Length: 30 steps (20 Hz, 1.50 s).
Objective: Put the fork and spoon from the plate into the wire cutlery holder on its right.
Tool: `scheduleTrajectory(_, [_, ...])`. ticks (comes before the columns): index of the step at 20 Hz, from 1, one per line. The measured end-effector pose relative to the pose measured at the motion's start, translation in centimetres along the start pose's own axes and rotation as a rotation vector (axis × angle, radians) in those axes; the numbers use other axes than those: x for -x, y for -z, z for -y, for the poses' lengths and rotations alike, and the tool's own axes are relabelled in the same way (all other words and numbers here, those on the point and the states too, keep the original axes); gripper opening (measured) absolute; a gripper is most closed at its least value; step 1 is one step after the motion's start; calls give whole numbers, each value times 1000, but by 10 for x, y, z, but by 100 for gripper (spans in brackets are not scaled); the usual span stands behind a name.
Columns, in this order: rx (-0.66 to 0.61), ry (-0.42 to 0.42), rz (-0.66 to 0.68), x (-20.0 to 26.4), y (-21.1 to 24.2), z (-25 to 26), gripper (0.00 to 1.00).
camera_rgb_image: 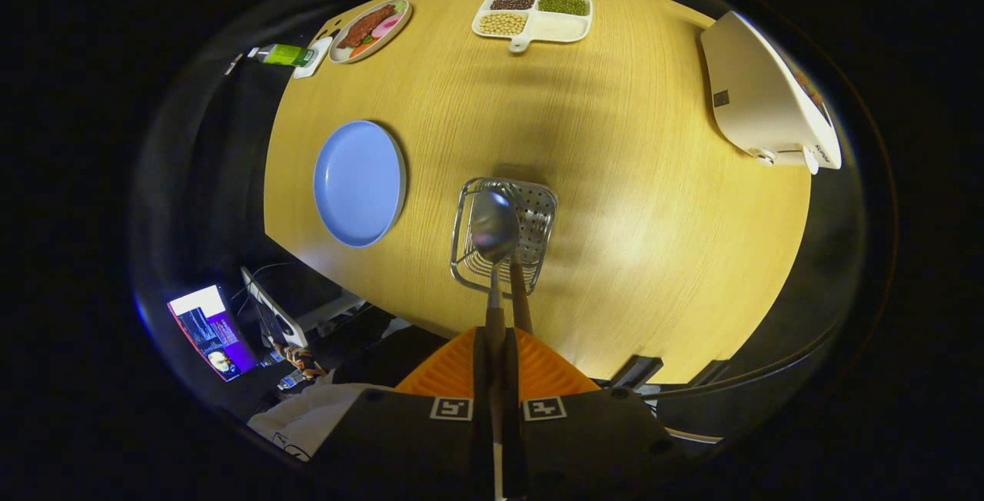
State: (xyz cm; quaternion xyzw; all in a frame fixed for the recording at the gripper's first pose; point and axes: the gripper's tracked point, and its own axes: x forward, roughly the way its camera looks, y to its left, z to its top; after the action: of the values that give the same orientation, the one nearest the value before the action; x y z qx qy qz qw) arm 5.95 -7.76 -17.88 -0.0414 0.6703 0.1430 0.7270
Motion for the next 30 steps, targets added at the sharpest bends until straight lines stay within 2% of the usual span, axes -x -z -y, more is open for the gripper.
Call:
scheduleTrajectory(5, [-47,-14,13,0,-8,1,12])
scheduleTrajectory(7, [-72,-11,48,3,-12,3,19])
scheduleTrajectory(8, [-73,-12,67,6,-14,0,36])
scheduleTrajectory(11, [-61,-38,131,15,-16,-12,75])
scheduleTrajectory(12, [-58,-45,156,19,-16,-17,82])
scheduleTrajectory(13, [-51,-49,186,23,-17,-21,83])
scheduleTrajectory(14, [-43,-59,219,28,-18,-27,97])
scheduleTrajectory(15, [-32,-62,255,34,-20,-31,100])
scheduleTrajectory(24, [-46,-131,666,95,-23,-88,99])
scheduleTrajectory(30, [-35,-80,989,146,-20,-108,99])
